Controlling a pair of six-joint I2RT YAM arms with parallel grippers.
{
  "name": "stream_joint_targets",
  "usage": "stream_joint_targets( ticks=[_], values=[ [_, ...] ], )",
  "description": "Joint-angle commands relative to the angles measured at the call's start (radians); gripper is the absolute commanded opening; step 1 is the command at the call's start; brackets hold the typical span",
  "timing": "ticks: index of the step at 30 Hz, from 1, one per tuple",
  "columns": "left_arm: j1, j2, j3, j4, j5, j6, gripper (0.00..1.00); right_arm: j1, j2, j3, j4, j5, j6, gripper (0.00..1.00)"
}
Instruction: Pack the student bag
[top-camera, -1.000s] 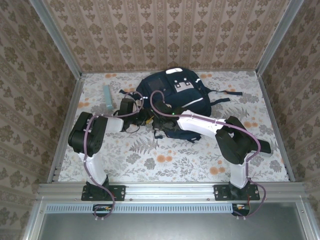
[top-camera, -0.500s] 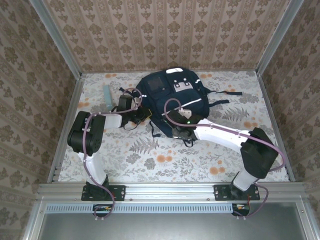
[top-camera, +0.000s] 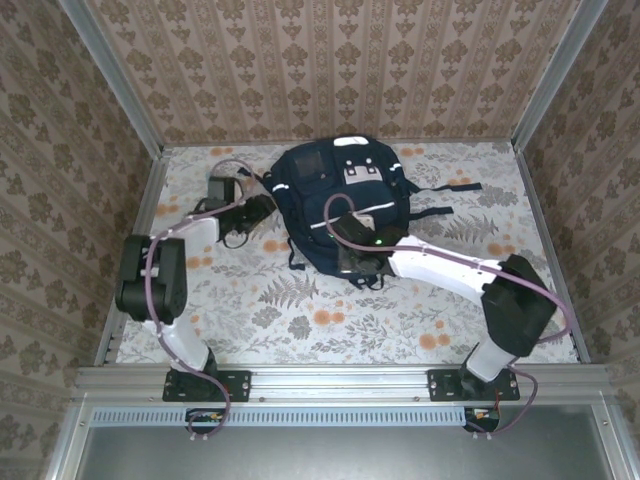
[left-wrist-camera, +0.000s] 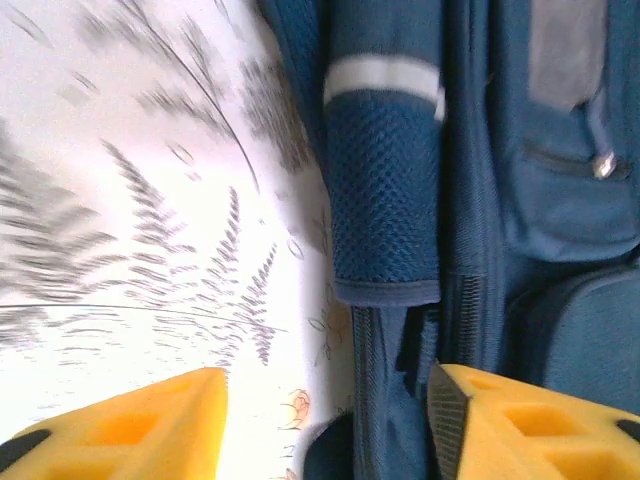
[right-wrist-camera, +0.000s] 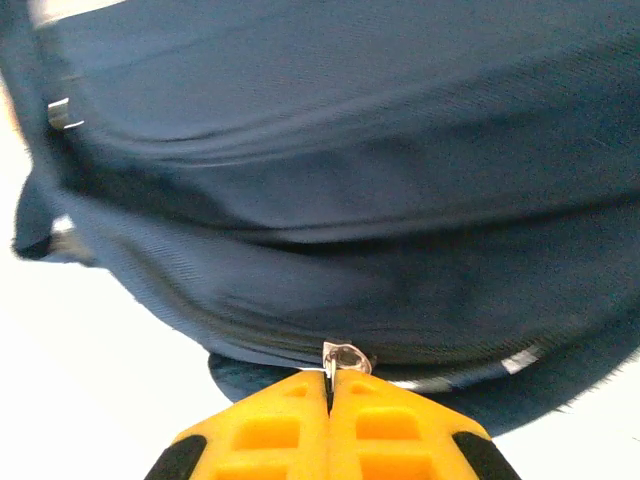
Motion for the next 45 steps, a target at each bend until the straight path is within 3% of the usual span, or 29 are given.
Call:
stream_joint_targets(
  ticks=[1,7,12,17,32,35,38,45],
  values=[
    [0.016,-0.137,-0.048,-0.117,-0.092,0.046,0.64,0.043,0.086,0.131,0.151,-0.152,-0.094,0.00],
    [0.041,-0.340,-0.189,-0.168,-0.073,-0.005,0.70,0.047,0.236,0.288,0.253,-0.278,-0.092,0.00],
    [0.041,-0.405,-0.253,-0.117,0.121,-0.058,0.69,0.047,0.310,0.352,0.285,-0.347,-0.091,0.00],
    [0.034,-0.380,-0.282,-0.058,0.203,-0.103,0.62,0.047,0.325,0.339,0.314,-0.412,-0.088,0.00],
    [-0.011,-0.195,-0.243,0.002,0.214,-0.119,0.54,0.048,0.321,0.270,0.359,-0.543,-0.105,0.00],
    [-0.013,-0.175,-0.248,0.002,0.198,-0.121,0.38,0.048,0.302,0.248,0.356,-0.519,-0.103,0.00],
    [-0.013,-0.170,-0.255,0.005,0.178,-0.125,0.28,0.049,0.273,0.223,0.317,-0.433,-0.102,0.00],
    [-0.002,-0.186,-0.266,-0.011,0.110,-0.106,0.06,0.050,0.106,0.056,0.218,-0.070,-0.080,0.00]
  ],
)
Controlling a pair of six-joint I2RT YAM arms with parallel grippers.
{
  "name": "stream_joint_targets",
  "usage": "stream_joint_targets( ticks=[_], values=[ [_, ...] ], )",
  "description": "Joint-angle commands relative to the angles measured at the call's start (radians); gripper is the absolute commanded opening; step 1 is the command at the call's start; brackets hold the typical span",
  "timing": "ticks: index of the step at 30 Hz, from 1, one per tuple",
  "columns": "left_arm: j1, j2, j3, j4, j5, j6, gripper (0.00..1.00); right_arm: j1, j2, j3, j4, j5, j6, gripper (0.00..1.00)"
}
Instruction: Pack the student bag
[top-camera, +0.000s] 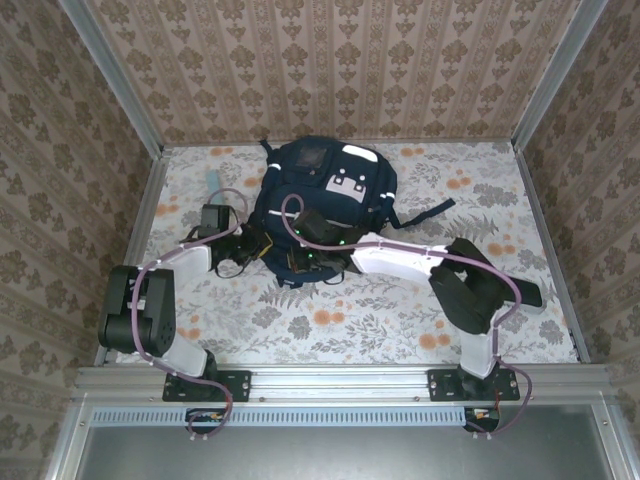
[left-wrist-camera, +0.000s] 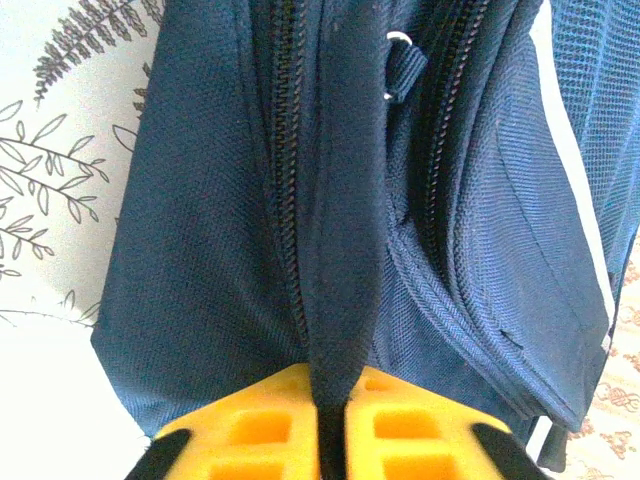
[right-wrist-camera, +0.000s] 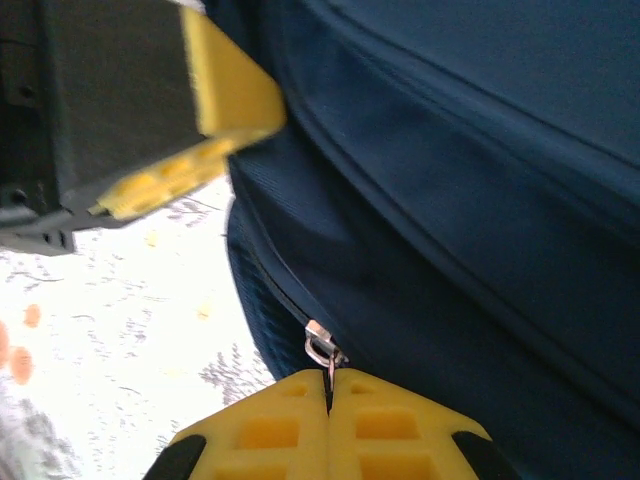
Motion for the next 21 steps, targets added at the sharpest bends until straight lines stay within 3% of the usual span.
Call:
stream_joint_targets(
  ticks=[1,5,10,18,21],
  values=[
    [0.007,-0.013,0.005,0.005,-0.062,0.025,0.05,0.001,-0.125,-0.081,-0.101,0.249,0.016,0.00],
    [0.021,-0.026,0.007,-0.014,-0.081,0.045,0.00,-0.007,-0.211,-0.186,-0.166,0.418,0.052,0.00],
    [0.035,-0.059,0.012,-0.048,-0.092,0.072,0.00,-0.063,-0.258,-0.257,-0.226,0.514,0.087,0.00],
    [0.049,-0.129,0.006,-0.106,-0.107,0.111,0.00,-0.179,-0.291,-0.303,-0.205,0.530,0.067,0.00],
    [0.050,-0.144,0.002,-0.111,-0.104,0.113,0.00,-0.187,-0.306,-0.306,-0.149,0.433,-0.011,0.00]
  ],
)
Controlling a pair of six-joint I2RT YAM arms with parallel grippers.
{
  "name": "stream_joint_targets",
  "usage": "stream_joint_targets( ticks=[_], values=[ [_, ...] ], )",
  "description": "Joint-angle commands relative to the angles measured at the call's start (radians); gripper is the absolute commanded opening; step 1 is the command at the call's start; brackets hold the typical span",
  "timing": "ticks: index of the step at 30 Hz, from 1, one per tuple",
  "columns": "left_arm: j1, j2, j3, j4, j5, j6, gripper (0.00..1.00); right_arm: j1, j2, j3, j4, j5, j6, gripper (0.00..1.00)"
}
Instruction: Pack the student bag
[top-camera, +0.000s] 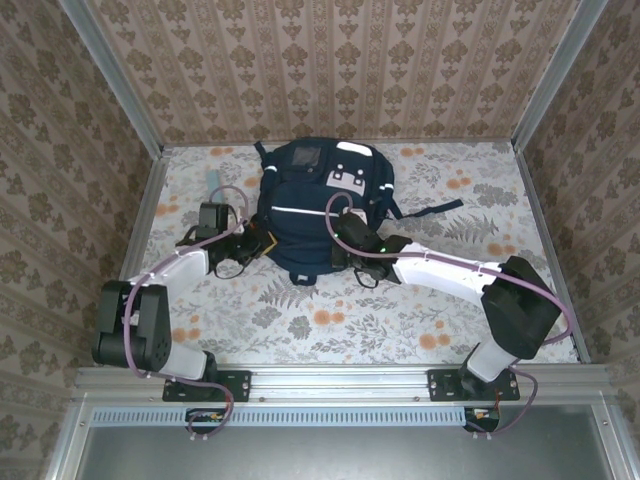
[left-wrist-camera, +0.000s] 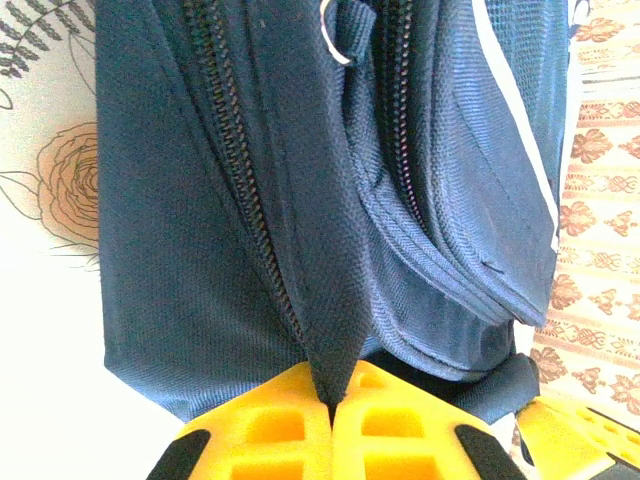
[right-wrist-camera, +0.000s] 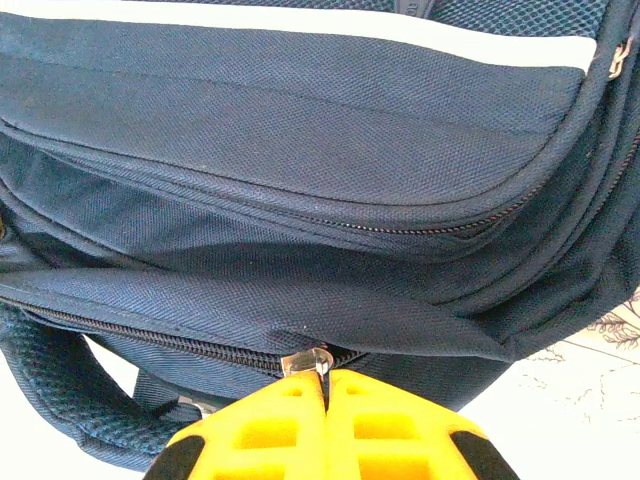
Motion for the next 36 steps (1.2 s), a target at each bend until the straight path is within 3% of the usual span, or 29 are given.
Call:
stream_joint_targets(
  ticks=[1,4,7,18,21,25,31,36],
  values=[
    [0.058,-0.045,0.001,-0.058,-0.163,0.058,0.00,-0.087,-0.049,-0.048,-0.110,0.116,-0.106,0.00],
    [0.057,-0.037,0.004,-0.040,-0.127,0.057,0.00,-0.051,-0.048,-0.037,-0.031,-0.127,-0.193,0.00],
    [0.045,-0.028,0.009,-0.014,-0.103,0.047,0.00,0.004,-0.013,0.011,0.002,-0.290,-0.221,0.00],
    [-0.017,-0.006,0.002,0.071,-0.071,-0.024,0.00,0.110,0.143,0.182,0.135,-0.401,-0.133,0.00],
    [-0.013,-0.012,-0.001,0.052,-0.114,-0.016,0.00,0.122,0.136,0.197,0.088,-0.328,-0.128,0.00],
    [0.008,-0.018,-0.006,0.015,-0.202,0.019,0.00,0.129,0.046,0.144,-0.048,-0.100,-0.090,0.00],
    [0.035,0.015,-0.008,0.034,-0.232,0.017,0.00,0.127,-0.075,0.005,-0.200,0.193,-0.009,0.00],
    [0.051,0.023,0.000,0.031,-0.233,0.023,0.00,0.078,-0.108,-0.072,-0.250,0.284,0.079,0.00]
  ],
)
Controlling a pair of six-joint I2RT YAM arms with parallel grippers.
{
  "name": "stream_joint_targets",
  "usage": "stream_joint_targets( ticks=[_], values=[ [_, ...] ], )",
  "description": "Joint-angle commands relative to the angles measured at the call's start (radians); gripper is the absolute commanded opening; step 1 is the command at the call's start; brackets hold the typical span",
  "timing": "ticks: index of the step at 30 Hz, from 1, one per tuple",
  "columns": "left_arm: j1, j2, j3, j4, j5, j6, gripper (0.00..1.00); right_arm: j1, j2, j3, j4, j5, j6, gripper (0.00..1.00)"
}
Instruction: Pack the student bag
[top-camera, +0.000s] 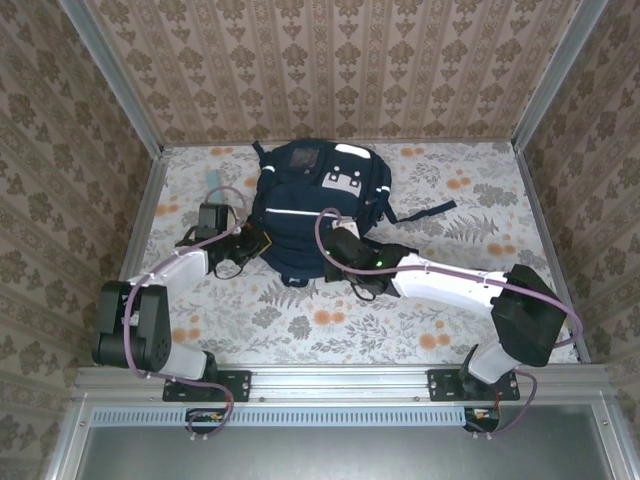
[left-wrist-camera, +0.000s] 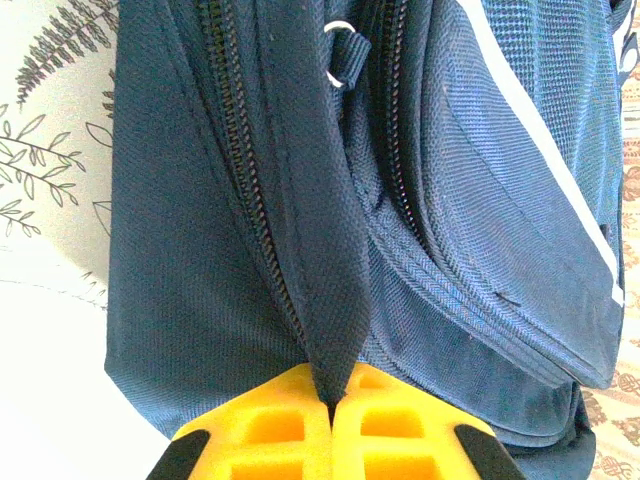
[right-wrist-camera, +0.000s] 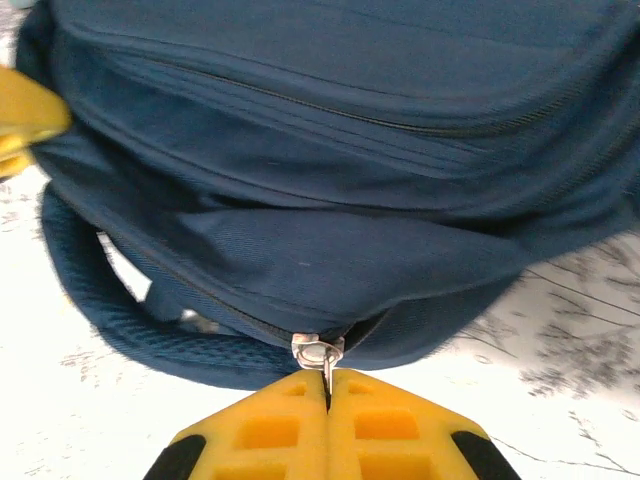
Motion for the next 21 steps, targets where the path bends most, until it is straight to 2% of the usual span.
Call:
stream_joint_targets(
  ticks=[1,5,9,14,21],
  values=[
    [0.053,0.014,0.002,0.030,-0.139,0.036,0.00,-0.063,-0.059,-0.059,-0.194,0.196,0.089,0.00],
    [0.067,-0.006,0.003,0.008,-0.140,0.051,0.00,-0.156,-0.053,-0.082,-0.154,0.177,0.082,0.00],
    [0.075,-0.025,-0.001,-0.014,-0.136,0.071,0.00,-0.251,-0.023,-0.074,-0.071,0.123,0.008,0.00],
    [0.087,-0.027,0.000,-0.029,-0.123,0.086,0.00,-0.360,0.078,-0.013,0.027,0.038,-0.118,0.00],
    [0.103,-0.040,0.009,-0.068,-0.107,0.116,0.00,-0.478,0.186,0.063,0.118,-0.042,-0.172,0.00]
  ],
)
